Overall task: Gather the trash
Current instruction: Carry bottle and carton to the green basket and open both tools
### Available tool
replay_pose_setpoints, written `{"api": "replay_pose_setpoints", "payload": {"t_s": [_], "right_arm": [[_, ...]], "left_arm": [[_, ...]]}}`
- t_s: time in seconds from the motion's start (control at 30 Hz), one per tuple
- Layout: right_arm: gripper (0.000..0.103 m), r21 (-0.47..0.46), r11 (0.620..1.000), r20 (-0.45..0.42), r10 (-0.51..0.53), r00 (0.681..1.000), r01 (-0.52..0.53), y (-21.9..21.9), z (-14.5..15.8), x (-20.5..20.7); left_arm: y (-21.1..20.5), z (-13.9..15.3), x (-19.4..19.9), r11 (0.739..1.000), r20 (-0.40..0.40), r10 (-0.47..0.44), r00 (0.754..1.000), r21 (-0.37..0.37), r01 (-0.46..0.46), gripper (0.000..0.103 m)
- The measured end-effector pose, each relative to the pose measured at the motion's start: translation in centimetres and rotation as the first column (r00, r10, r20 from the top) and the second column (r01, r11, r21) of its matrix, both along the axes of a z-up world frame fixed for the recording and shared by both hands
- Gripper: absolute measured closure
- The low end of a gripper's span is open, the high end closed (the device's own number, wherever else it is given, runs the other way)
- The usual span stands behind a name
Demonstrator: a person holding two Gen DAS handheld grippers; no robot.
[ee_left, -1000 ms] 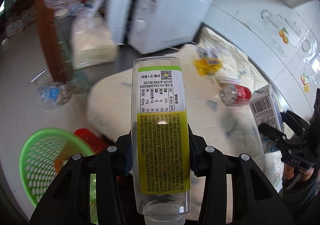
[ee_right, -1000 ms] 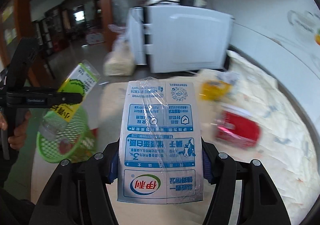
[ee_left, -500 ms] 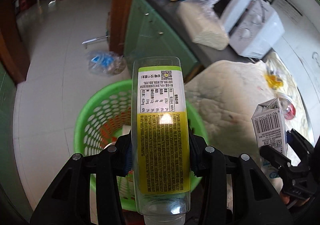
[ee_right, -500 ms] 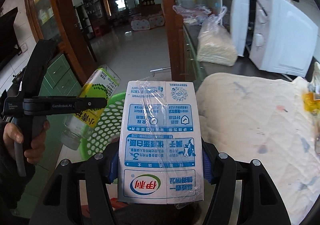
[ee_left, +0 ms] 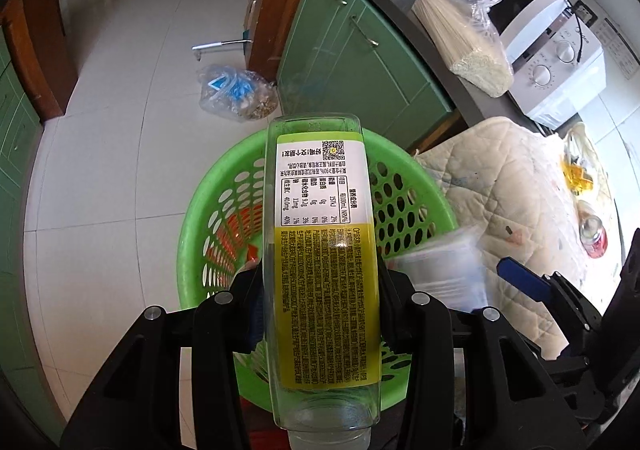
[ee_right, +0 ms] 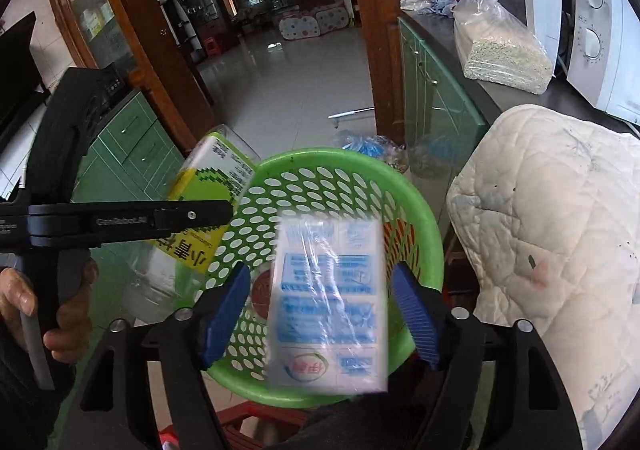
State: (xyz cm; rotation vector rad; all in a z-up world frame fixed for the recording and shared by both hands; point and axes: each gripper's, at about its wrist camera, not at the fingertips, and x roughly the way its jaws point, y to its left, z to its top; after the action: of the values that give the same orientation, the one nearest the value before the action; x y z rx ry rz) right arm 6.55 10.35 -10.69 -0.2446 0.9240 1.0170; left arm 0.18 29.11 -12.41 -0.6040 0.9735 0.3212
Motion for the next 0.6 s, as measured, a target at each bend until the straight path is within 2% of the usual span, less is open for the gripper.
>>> {"api": "replay_pose_setpoints", "payload": {"t_s": [0.43, 0.6], "right_arm": [[0.024, 0.058, 0.997, 0.047, -0.045, 0.998, 0.042, -3.2, 2.8, 0.3], [0.021, 0.087, 0.992, 0.065, -0.094, 0.993, 0.088, -5.5, 4.2, 0.7]], "left_arm": [[-1.6, -1.1, 2.2, 0.998, -0.017, -0.046, 0.999, -0.046, 0.046, 0.059], [-2.7, -1.3, 3.4, 0.996, -0.025, -0.068, 0.997, -0.062, 0.066, 0.050]]}}
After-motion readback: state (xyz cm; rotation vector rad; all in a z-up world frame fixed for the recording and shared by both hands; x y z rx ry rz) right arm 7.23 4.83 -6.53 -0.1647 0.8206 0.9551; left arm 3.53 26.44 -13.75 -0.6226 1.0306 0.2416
